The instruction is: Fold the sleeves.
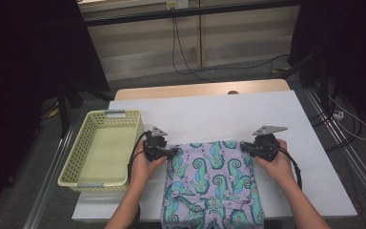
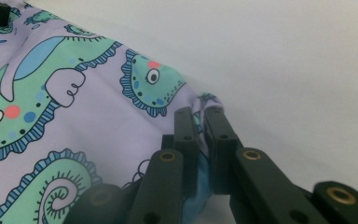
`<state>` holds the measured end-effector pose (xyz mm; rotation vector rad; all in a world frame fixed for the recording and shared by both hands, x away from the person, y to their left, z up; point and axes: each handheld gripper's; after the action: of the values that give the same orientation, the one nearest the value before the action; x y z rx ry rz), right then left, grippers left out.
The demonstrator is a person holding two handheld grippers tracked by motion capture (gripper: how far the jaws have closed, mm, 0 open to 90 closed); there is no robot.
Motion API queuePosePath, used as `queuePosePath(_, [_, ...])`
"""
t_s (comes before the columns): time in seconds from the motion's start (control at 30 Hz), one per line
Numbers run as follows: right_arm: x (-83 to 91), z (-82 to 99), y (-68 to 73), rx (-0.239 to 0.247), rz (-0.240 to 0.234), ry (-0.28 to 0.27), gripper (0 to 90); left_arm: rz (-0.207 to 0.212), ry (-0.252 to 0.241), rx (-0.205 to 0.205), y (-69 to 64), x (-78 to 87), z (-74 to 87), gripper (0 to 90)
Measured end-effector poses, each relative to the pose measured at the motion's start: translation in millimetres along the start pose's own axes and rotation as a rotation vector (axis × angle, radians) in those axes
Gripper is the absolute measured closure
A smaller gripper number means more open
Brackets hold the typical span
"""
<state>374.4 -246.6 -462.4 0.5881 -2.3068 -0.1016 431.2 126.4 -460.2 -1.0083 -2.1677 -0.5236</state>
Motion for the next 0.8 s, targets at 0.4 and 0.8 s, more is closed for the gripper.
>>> queuePosePath(0.4, [-0.9, 2.2, 1.5, 0.017, -0.001, 0.008, 85.6, 0.044, 0.038, 0.066, -8.8, 2.2, -5.7, 76.2])
queuePosePath(0.8, [2.4, 1.9, -0.1, -0.007, -0.021, -0.008, 85.7, 0.067, 0.06, 0.103, -8.1, 9.7, -12.0, 86.0])
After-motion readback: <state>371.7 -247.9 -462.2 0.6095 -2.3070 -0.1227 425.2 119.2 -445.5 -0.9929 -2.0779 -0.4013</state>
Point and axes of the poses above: each handheld gripper's, and its own axes: x roughly backward along the jaws, z roughly out of its underside, y roughly to its left, and after that the axes turned 11 degrees about -x, right-handed
